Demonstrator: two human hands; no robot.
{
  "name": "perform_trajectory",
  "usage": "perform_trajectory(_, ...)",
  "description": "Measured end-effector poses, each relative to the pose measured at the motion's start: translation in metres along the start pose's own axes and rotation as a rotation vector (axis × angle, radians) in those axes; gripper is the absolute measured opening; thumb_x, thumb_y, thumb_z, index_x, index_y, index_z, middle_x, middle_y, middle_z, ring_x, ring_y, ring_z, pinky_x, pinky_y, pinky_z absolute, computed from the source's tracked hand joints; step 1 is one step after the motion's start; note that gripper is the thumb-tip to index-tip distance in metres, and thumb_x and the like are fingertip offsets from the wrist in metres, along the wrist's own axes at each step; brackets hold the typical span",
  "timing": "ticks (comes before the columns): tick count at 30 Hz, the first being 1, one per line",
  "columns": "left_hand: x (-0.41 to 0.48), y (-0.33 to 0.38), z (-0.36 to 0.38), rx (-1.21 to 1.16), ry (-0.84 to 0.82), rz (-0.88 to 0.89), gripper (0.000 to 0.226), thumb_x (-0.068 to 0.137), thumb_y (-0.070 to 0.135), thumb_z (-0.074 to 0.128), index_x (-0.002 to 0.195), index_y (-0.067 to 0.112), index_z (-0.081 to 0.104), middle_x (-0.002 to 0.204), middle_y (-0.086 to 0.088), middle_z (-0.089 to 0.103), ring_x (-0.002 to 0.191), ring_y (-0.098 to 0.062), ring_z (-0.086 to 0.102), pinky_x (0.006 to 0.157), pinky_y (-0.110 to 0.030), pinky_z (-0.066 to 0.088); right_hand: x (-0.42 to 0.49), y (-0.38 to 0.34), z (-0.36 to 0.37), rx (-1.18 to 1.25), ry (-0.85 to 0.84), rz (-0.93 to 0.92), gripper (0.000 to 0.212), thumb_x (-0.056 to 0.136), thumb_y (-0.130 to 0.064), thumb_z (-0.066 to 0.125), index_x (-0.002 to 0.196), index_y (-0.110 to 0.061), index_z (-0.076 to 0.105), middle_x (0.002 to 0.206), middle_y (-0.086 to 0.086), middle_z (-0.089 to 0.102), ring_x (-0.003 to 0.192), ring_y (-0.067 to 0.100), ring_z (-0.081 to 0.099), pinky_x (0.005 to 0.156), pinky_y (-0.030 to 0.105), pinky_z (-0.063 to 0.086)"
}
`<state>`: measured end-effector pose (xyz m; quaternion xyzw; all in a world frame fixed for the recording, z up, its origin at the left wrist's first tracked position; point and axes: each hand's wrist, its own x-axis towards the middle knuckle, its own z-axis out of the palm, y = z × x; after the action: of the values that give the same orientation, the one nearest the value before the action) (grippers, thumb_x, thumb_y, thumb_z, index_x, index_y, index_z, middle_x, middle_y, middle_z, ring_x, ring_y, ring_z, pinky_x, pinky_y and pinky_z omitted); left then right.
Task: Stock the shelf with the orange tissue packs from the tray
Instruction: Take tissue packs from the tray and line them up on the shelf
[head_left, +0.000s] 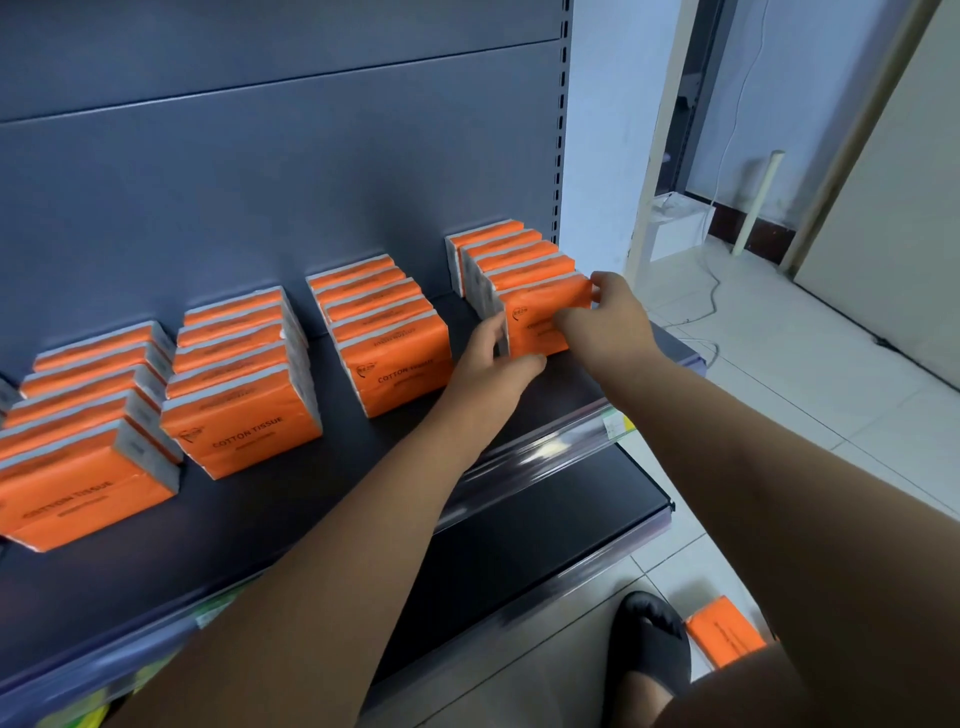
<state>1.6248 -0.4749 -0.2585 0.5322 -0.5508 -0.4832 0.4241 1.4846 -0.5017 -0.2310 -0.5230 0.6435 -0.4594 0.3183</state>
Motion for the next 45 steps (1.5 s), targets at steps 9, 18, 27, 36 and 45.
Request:
perform_trajectory(9, 0.008, -0.003, -0.003, -0.018, 0.008, 0.007, 0.034, 0.099, 0.022, 0.063, 0.117, 0.050, 0.057, 0.122, 0.028, 0.060, 0.119, -0.002, 0.058, 0.106, -0.040, 0.049, 0.010, 0.009, 0.004, 0.132, -0.129, 0.095, 0.044, 0.092, -0.018, 0.060, 0.121, -0.043, 0.037, 0.100, -0.016, 0.056, 0.102, 0.014, 0.061, 0.102, 0.047, 0.053)
perform_trajectory(18, 0.013, -0.006, -0.005, -0.050, -0.001, -0.004, 0.035, 0.099, 0.027, 0.064, 0.129, 0.042, 0.057, 0.138, 0.011, 0.057, 0.122, -0.009, 0.057, 0.102, -0.046, 0.054, 0.015, 0.011, 0.004, 0.175, -0.186, 0.142, 0.072, 0.091, -0.015, 0.062, 0.151, -0.034, 0.027, 0.104, -0.011, 0.055, 0.106, 0.019, 0.059, 0.105, 0.051, 0.050)
perform_trajectory(27, 0.017, -0.005, -0.004, -0.101, 0.038, -0.047, 0.030, 0.100, 0.024, 0.062, 0.127, 0.036, 0.059, 0.137, 0.006, 0.060, 0.124, -0.012, 0.057, 0.101, -0.043, 0.055, 0.018, 0.014, 0.006, 0.147, -0.189, 0.158, 0.078, 0.089, -0.019, 0.064, 0.153, -0.035, 0.022, 0.111, -0.004, 0.057, 0.112, 0.025, 0.060, 0.102, 0.048, 0.052)
perform_trajectory(36, 0.019, -0.009, -0.008, 0.002, 0.106, -0.044, 0.030, 0.103, 0.028, 0.058, 0.132, 0.025, 0.061, 0.123, 0.006, 0.064, 0.112, -0.012, 0.061, 0.102, -0.045, 0.056, 0.016, 0.015, 0.008, -0.056, -0.085, 0.241, 0.052, 0.083, -0.039, 0.063, 0.128, -0.024, 0.040, 0.104, 0.002, 0.057, 0.107, 0.026, 0.058, 0.096, 0.047, 0.052)
perform_trajectory(45, 0.005, -0.010, -0.003, 0.394, 0.146, 0.354, 0.024, 0.103, 0.022, 0.055, 0.125, 0.016, 0.065, 0.119, 0.000, 0.067, 0.110, -0.014, 0.063, 0.092, -0.036, 0.054, -0.004, -0.003, 0.026, -0.085, 0.045, 0.114, 0.014, 0.090, -0.026, 0.049, 0.087, -0.016, 0.058, 0.082, 0.004, 0.062, 0.075, 0.024, 0.058, 0.062, 0.032, 0.041)
